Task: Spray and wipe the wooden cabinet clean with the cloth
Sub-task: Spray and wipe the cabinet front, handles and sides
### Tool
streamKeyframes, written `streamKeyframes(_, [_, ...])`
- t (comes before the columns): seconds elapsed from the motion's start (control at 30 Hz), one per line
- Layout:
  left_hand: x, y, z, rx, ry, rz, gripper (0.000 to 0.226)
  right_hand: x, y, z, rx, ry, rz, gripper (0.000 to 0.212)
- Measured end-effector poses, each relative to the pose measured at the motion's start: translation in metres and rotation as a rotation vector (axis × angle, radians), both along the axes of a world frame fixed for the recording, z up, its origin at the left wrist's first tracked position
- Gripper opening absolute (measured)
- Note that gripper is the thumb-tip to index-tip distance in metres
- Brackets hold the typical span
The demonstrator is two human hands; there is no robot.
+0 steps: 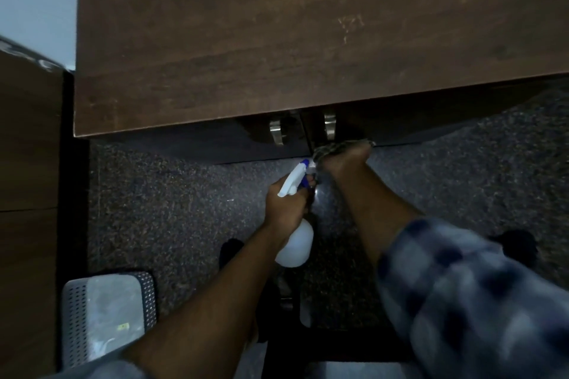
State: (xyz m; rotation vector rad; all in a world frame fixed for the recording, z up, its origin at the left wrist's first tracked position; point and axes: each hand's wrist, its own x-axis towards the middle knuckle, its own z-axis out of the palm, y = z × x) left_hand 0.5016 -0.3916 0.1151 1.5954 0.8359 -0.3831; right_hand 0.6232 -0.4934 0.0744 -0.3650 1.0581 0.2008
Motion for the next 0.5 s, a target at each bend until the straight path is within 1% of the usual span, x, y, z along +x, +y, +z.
streamKeyframes(0.07, [0.003, -0.004, 0.004, -0.057, 0.007, -0.007, 0.052, -0.013, -0.025, 0.002, -0.055, -0.039, -0.045, 0.052])
streamKeyframes(0.1, [0.005, -0.009, 0.008, -0.077, 0.012, -0.002, 0.050, -0.024, -0.042, 0.001, -0.098, -0.056, -0.073, 0.040])
streamKeyframes(0.13, [0.008, -0.015, 0.010, -0.093, 0.032, -0.007, 0.048, -0.032, -0.061, 0.005, -0.125, -0.074, -0.105, 0.035])
streamKeyframes(0.2, [0.016, -0.029, 0.015, -0.135, 0.098, -0.031, 0.048, -0.043, -0.102, 0.012, -0.160, -0.114, -0.133, 0.035])
streamKeyframes(0.3, [0.028, -0.056, 0.022, -0.176, 0.134, -0.112, 0.053, -0.047, -0.151, 0.021, -0.184, -0.137, -0.195, 0.044])
streamKeyframes(0.33, [0.031, -0.063, 0.024, -0.172, 0.138, -0.123, 0.050, -0.048, -0.161, 0.022, -0.178, -0.128, -0.185, 0.047])
streamKeyframes(0.43, [0.036, -0.077, 0.028, -0.126, 0.144, -0.099, 0.046, -0.051, -0.171, 0.026, -0.161, -0.114, -0.117, 0.049])
streamKeyframes(0.5, [0.035, -0.081, 0.029, -0.108, 0.121, -0.082, 0.047, -0.052, -0.166, 0.023, -0.140, -0.107, -0.137, 0.048])
